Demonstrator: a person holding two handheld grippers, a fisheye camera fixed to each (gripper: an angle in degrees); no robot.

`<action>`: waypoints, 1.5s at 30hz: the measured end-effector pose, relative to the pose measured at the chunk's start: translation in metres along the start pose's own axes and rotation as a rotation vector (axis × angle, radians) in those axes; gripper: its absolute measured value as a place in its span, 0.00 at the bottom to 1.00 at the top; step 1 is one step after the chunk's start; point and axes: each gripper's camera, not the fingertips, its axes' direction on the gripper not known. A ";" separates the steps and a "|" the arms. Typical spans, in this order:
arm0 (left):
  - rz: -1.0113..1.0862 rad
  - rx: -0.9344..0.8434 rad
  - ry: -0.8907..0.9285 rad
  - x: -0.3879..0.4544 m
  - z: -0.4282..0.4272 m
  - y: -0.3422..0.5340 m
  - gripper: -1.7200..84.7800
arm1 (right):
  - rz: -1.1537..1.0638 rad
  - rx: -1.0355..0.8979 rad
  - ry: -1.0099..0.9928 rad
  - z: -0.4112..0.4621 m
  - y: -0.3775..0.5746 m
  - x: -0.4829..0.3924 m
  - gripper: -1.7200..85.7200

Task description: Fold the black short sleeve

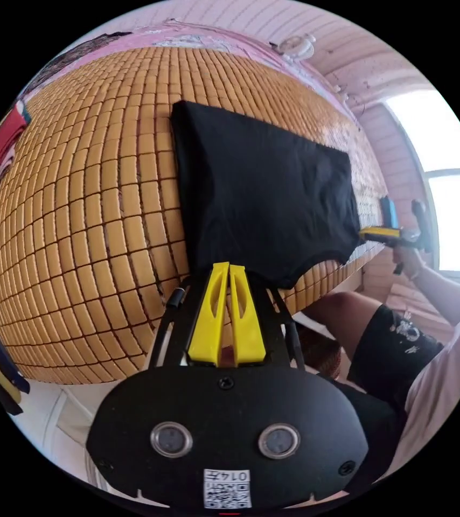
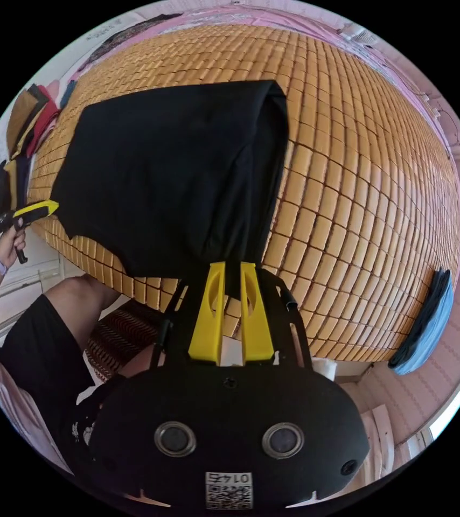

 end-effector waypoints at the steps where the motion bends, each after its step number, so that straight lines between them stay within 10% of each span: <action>1: 0.063 0.039 -0.040 0.013 -0.003 0.001 0.01 | -0.022 0.010 0.029 -0.004 0.002 -0.006 0.08; 18: 0.124 0.126 -0.164 0.085 -0.030 0.055 0.01 | -0.111 -0.033 -0.038 -0.041 0.027 -0.004 0.09; 34: 0.176 0.250 -0.363 0.162 -0.058 0.195 0.01 | 0.049 0.361 0.017 -0.068 0.194 -0.049 0.02; 45: 0.182 0.588 -0.230 0.224 -0.118 0.317 0.01 | 0.102 0.463 -0.057 -0.104 0.286 -0.071 0.02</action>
